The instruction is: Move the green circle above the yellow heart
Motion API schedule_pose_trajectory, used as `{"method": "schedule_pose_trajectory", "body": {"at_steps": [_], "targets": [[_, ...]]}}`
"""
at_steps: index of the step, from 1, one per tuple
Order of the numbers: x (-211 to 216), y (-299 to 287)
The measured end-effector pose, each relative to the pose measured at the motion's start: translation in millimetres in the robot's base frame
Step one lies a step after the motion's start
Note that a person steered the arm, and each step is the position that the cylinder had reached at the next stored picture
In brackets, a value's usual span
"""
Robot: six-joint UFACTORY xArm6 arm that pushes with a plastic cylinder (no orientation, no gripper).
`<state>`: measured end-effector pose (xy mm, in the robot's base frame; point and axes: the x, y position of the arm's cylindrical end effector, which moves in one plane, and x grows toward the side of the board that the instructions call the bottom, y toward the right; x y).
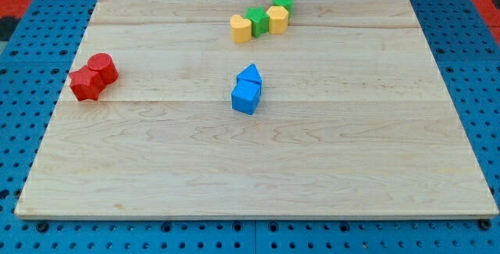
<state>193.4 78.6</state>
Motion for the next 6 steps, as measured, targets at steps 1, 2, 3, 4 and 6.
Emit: {"method": "schedule_pose_trajectory", "body": {"at_steps": [1,2,3,4,6], "targets": [[-1.2,78.7],[-0.2,37.2],[30.2,-3.7],[41.2,-48.8],[6.0,-32.5]]}}
